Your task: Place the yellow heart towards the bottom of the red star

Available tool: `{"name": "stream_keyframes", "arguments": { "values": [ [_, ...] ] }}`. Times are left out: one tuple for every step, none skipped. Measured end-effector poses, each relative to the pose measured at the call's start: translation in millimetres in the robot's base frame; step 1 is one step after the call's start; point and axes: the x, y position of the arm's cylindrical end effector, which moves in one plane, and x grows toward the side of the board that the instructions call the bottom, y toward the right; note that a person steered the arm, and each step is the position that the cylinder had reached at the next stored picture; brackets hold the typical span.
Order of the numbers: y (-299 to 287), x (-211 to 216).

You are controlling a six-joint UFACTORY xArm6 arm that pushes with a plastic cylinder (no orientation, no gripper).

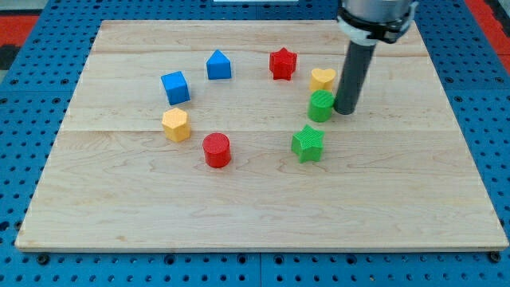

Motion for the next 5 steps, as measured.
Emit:
{"name": "stream_keyframes", "arguments": {
  "values": [
    [1.8,-1.8],
    [59.8,-37.9],
    [44.9,-57.8],
    [-6.7,-68.3],
    [-34.0,-68.8]
  ]
}}
